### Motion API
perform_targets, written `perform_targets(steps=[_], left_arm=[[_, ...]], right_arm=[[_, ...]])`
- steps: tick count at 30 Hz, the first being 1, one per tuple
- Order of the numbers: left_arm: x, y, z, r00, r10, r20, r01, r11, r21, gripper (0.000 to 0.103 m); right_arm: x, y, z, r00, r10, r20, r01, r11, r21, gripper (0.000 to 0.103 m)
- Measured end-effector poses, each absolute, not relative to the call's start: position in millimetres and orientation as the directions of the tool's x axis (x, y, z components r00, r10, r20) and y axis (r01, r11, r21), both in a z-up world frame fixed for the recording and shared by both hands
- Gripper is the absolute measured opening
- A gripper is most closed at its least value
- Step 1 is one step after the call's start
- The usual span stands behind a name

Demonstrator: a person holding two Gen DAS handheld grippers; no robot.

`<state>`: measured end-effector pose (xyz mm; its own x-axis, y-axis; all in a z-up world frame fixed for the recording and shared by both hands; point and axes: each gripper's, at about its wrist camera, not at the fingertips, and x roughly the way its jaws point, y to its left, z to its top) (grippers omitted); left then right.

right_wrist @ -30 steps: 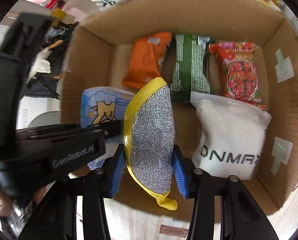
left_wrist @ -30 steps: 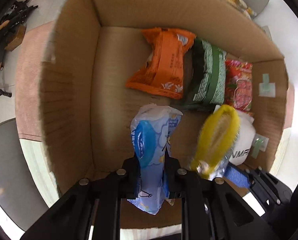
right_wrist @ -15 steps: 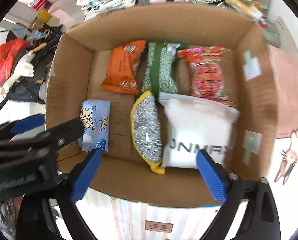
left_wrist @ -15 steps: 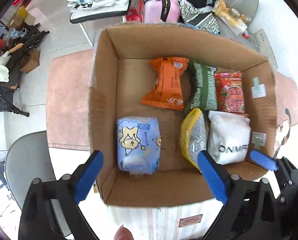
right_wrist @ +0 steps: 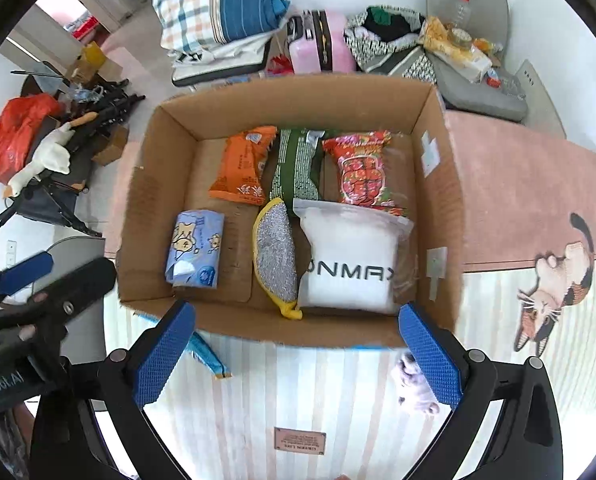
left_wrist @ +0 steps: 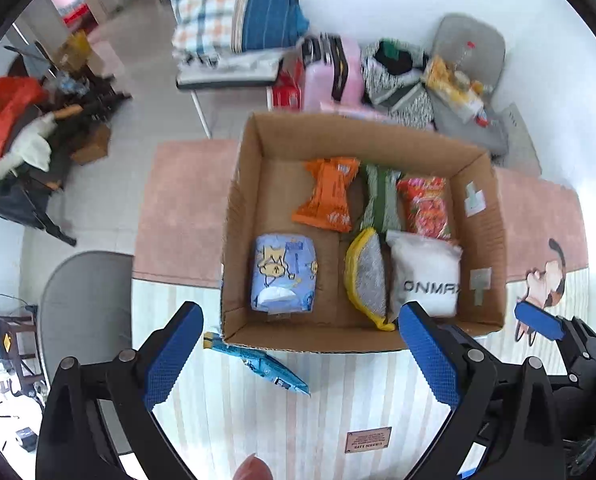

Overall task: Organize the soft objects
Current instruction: 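Grasp the lilac plush towel with the right tool while the left grasps the blue snack packet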

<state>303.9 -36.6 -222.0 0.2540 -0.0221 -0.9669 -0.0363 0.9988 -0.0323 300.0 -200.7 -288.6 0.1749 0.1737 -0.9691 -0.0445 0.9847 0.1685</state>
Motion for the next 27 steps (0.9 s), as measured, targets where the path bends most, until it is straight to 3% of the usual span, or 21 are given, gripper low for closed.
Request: perform_targets(steps=[6, 10, 18, 26, 27], left_arm=[[259.1, -39.1, -202.6, 0.336, 0.000, -0.942, -0.132, 0.990, -0.048, 0.100], [222.2, -36.1, -239.2, 0.289, -0.057, -0.956, -0.210, 0.970, -0.122, 0.100], [215.1, -21.1, -361.7, 0.044, -0.089, -0.995, -0.298, 0.950, -0.098, 0.100], [230.8, 10.6, -431.3, -0.032, -0.106, -0.994, -0.429, 0.900, -0.082, 0.100], [231.9, 9.9, -434.8, -0.043, -0.093, -0.995, -0.423, 0.904, -0.066, 0.094]], right_arm=[[261.9, -245.9, -258.2, 0.231, 0.246, -0.941, -0.023, 0.969, 0.247, 0.103], [227.6, -299.6, -271.4, 0.211, 0.248, -0.945, 0.085, 0.959, 0.271, 0.103], [203.6, -374.3, -383.9, 0.029, 0.214, -0.976, 0.253, 0.943, 0.214, 0.103], [209.6, -351.6, -454.3, -0.092, 0.226, -0.970, 0.204, 0.958, 0.204, 0.102], [209.6, -348.0, -457.9, -0.099, 0.223, -0.970, 0.194, 0.960, 0.201, 0.100]])
